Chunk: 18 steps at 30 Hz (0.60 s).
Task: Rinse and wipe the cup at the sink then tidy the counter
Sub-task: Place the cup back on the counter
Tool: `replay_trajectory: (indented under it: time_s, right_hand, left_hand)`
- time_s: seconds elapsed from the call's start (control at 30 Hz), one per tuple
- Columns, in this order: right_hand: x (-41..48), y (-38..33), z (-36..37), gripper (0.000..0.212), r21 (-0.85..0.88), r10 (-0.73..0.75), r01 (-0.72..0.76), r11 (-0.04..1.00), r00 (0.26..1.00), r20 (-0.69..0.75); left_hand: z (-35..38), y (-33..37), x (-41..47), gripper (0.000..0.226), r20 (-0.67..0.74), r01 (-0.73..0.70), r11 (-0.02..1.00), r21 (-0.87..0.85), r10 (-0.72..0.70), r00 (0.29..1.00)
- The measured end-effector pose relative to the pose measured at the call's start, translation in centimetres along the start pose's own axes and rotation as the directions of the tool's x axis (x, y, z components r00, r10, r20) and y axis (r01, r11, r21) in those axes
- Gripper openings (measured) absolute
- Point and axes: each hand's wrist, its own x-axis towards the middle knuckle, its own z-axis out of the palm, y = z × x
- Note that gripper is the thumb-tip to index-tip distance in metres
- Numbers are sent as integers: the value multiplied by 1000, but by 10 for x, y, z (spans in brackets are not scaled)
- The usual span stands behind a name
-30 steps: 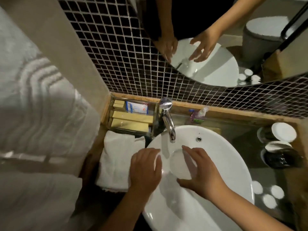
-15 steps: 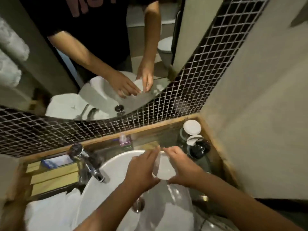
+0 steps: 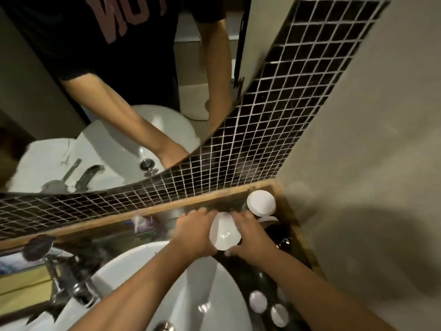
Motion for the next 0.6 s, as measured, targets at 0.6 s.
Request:
replay_trajectory:
  time_s: [0.6]
  right_hand:
    - [58,25,57,71,-53,128,-124,991,988,83]
  left_hand:
    - [61,-5,31,43,37,250,966,66,-253,967]
